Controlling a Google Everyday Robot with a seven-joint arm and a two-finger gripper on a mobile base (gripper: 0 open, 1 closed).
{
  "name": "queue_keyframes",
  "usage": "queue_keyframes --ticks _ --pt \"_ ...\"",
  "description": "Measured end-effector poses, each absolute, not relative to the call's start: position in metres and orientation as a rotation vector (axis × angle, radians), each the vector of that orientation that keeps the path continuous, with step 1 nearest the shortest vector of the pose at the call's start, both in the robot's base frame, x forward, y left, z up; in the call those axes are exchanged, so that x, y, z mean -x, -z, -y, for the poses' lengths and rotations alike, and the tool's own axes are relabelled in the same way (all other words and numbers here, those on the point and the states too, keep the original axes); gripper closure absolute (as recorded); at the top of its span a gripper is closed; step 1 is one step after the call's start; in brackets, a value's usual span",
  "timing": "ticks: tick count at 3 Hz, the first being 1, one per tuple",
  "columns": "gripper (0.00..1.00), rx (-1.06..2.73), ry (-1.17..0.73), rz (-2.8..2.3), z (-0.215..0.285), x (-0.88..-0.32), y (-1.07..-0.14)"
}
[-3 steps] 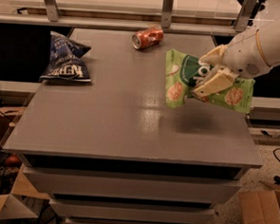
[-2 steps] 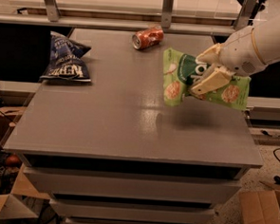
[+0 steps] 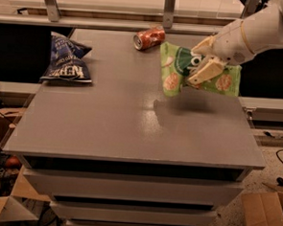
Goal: Move green rice chip bag near coke can
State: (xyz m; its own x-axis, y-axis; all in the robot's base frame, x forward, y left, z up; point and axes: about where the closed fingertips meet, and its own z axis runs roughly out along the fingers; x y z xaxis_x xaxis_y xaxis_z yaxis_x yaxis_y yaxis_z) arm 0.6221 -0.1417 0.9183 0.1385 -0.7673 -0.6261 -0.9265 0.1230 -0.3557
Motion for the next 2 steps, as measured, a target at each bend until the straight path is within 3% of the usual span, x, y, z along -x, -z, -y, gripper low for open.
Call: queue_keyframes --ticks 2 --pt "1.0 1.709 -0.107 -1.587 0.133 -0.666 -0.915"
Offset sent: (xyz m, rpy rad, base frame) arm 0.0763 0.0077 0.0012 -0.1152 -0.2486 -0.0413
